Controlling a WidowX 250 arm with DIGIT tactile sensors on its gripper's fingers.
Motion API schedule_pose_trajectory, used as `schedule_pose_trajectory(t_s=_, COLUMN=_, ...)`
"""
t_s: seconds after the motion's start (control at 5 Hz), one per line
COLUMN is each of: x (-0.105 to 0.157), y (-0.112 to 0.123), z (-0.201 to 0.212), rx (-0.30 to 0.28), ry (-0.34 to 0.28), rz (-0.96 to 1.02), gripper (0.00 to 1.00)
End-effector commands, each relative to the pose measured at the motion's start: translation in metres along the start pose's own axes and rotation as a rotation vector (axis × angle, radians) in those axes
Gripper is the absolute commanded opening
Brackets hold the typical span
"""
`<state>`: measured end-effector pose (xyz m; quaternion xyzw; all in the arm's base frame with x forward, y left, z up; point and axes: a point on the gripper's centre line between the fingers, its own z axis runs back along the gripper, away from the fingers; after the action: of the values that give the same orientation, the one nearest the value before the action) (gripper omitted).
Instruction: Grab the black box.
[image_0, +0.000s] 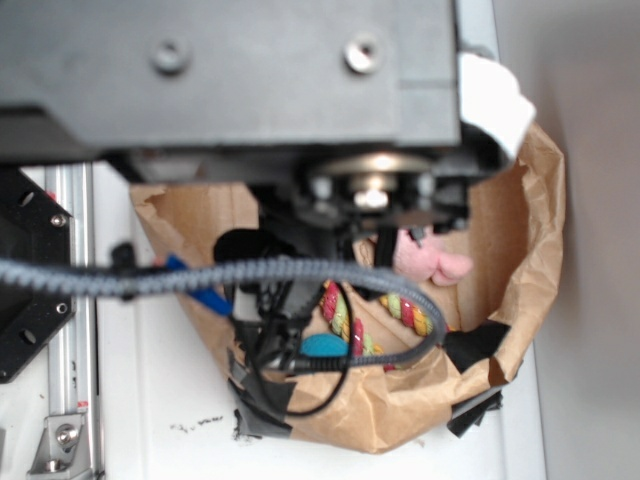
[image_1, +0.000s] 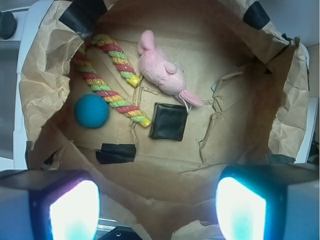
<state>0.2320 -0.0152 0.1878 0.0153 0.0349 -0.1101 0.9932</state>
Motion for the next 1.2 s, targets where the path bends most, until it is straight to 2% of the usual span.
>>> schedule_pose_trajectory(t_s=0.0, x=0.002, y=0.019, z=-0.093, rx=0.023, ry=-0.067, rz=0.083, gripper=1.0)
schedule_pose_trajectory(t_s=0.2, x=0.003, y=0.021, z=-0.11, rx=0.016, ry=-0.068, rz=0.116, gripper=1.0)
schedule_pose_trajectory(t_s=0.4, x=0.018, y=0.019, z=-0.143, rx=-0.002, ry=-0.063, rz=0.168, gripper=1.0)
schedule_pose_trajectory(t_s=0.6, x=0.024, y=0.018, z=-0.168, rx=0.035, ry=0.043, rz=0.119, gripper=1.0)
schedule_pose_trajectory(t_s=0.8, x=0.025, y=0.025, z=-0.191, rx=0.049, ry=0.104, rz=0.112, gripper=1.0)
schedule_pose_trajectory(t_s=1.0, x=0.019, y=0.02, z=-0.184, rx=0.042, ry=0.093, rz=0.106, gripper=0.0)
